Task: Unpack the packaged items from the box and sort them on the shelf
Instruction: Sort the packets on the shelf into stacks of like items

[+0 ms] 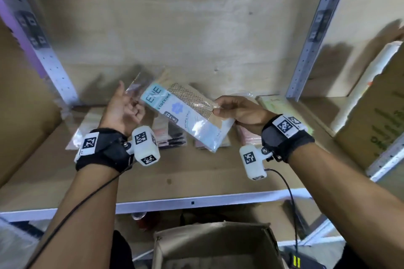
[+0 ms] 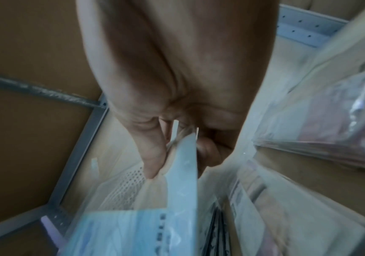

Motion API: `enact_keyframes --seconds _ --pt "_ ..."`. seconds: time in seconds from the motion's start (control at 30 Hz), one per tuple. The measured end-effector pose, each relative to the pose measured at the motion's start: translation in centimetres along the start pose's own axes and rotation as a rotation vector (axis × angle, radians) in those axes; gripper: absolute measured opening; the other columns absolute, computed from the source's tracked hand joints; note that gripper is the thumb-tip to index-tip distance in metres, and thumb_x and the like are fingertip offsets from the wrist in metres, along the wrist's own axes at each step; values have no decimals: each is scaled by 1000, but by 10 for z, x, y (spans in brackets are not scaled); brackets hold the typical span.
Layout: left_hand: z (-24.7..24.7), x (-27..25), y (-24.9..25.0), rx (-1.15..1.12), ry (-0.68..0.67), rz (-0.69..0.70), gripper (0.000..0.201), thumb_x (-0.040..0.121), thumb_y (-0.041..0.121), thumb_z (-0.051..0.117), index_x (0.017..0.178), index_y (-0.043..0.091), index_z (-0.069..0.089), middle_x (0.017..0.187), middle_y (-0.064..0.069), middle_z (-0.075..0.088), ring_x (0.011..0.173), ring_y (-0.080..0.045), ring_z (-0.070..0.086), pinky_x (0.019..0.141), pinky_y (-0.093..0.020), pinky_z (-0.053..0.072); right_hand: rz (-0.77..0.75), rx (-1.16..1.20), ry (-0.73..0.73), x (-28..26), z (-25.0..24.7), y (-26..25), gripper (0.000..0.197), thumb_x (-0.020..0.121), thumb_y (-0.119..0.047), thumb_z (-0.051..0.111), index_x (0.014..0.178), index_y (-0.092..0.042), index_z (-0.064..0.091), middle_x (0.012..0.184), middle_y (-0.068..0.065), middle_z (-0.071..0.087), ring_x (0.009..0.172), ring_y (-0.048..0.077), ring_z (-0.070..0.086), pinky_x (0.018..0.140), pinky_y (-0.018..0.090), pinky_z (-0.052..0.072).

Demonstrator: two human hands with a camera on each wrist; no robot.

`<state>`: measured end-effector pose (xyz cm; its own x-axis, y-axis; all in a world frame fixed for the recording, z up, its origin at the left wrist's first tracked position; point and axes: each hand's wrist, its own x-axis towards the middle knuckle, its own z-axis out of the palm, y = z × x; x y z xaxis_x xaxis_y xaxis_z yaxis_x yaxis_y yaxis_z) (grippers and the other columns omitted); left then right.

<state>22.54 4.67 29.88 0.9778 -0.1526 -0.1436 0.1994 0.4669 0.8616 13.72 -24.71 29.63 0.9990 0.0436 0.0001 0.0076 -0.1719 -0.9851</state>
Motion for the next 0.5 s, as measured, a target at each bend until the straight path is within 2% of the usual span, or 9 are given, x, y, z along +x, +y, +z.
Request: enact_keyframes --seconds 0.07,0.17,0.27,0.33,0.4,0.5 --pt "11 7 -10 -28 -23 -34 60 93 65 47 110 12 70 102 -7 76 80 -14 70 61 -19 56 22 77 63 -1 -7 5 28 90 0 68 115 7 61 107 21 61 100 29 55 91 41 41" --pt "38 7 -30 298 -160 -60 51 92 57 57 118 14 68 108 -6 77 96 -18 73 73 -24 60 63 227 180 1 -12 10 31 89 4 67 119 -1 59 109 21 57 100 30 52 88 44 38" --pt "60 5 -54 583 -222 -38 33 89 33 72 117 15 68 108 -8 76 91 -19 76 73 -24 61 94 297 235 4 -12 17 39 89 2 68 126 2 56 111 22 57 97 31 56 83 45 43" --pt "67 5 -66 658 -216 -7 32 85 19 77 115 13 68 103 -8 77 81 -16 77 70 -24 61 108 275 248 6 -10 21 32 90 -2 68 119 -5 56 109 20 62 84 27 60 65 36 47" --pt "71 7 -72 675 -224 -3 34 83 12 78 115 11 66 101 -7 77 77 -13 76 67 -22 60 120 261 264 9 -8 25 28 91 -4 68 114 -7 54 105 15 66 72 21 62 47 25 46" --pt "75 12 -77 723 -213 43 27 82 7 78 105 13 65 98 -2 75 73 -9 76 60 -18 57 140 206 281 15 -8 31 14 90 -9 71 98 -8 59 92 10 69 61 14 66 42 21 48"
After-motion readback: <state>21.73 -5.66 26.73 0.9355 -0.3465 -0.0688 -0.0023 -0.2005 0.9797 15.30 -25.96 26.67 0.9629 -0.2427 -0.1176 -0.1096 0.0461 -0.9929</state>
